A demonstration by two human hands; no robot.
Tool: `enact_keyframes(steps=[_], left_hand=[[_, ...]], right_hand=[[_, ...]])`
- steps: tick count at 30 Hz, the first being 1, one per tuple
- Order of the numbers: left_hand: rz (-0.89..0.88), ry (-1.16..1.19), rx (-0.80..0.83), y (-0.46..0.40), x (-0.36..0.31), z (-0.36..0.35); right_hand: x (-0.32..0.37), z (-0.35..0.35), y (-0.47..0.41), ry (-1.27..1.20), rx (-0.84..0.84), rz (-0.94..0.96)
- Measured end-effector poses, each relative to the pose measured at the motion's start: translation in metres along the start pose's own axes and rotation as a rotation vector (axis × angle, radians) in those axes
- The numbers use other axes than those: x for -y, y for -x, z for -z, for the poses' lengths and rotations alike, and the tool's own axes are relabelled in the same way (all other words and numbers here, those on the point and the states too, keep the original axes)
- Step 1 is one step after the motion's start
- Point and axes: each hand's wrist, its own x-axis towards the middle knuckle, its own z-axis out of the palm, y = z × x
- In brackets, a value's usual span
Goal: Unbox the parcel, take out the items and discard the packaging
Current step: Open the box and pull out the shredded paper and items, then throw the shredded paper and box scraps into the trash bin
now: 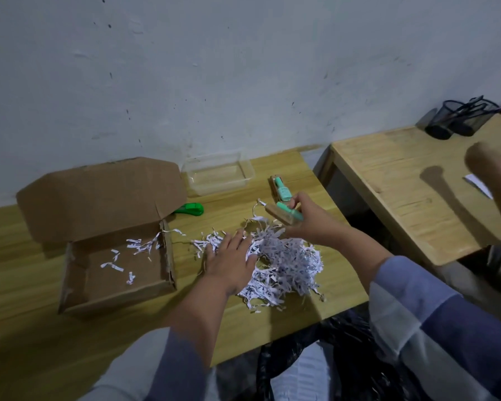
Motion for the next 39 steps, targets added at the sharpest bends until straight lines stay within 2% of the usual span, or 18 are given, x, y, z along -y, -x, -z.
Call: enact_keyframes(steps=[3,7,10,13,15,21,26,30,35,37,39], left_hand=[[-0.026,0.006,-0.008,-0.002,-0.007,0.001],[-0.043,-0.011,-0.017,-0.006,-0.011,0.007],[-0.047,-0.022,0.027,-0.011,-0.01,0.007],[-0.052,-0.032,0.046,-0.015,-0.006,0.004],[-0.053,-0.02,0.023,-0.016,-0.004,0.002],[-0.042,-0.028,-0.025,-0.017,-0.002,-0.004],[-0.025,-0.017,-0.019,-0.015,-0.005,-0.003],[-0.017,-0.036,-0.06,-0.013,-0.014,0.01],[-0.045,-0.125,-0.349,-0.001,-0.014,0.027],[0.02,-0.117,-0.374,0.005,-0.008,0.026],[0.106,-0.127,-0.33,0.007,0.002,0.021]], right_hand=[[-0.008,0.006,-0.006,-0.402,0.001,-0.135],[-0.017,0.01,-0.027,-0.577,-0.144,-0.245],[-0.022,0.011,-0.049,-0.479,-0.236,-0.262],[-0.036,0.008,-0.076,-0.113,-0.346,-0.232],[-0.045,0.004,-0.09,0.048,-0.389,-0.234],[-0.054,-0.009,-0.114,0.104,-0.399,-0.197],[-0.045,-0.011,-0.091,0.203,-0.438,-0.116],[-0.034,-0.023,-0.053,0.247,-0.332,-0.006],[-0.039,-0.038,-0.011,0.284,-0.152,0.055],[-0.043,-0.045,0.002,0.315,-0.116,0.057],[-0.047,-0.054,0.011,0.352,-0.111,0.07]])
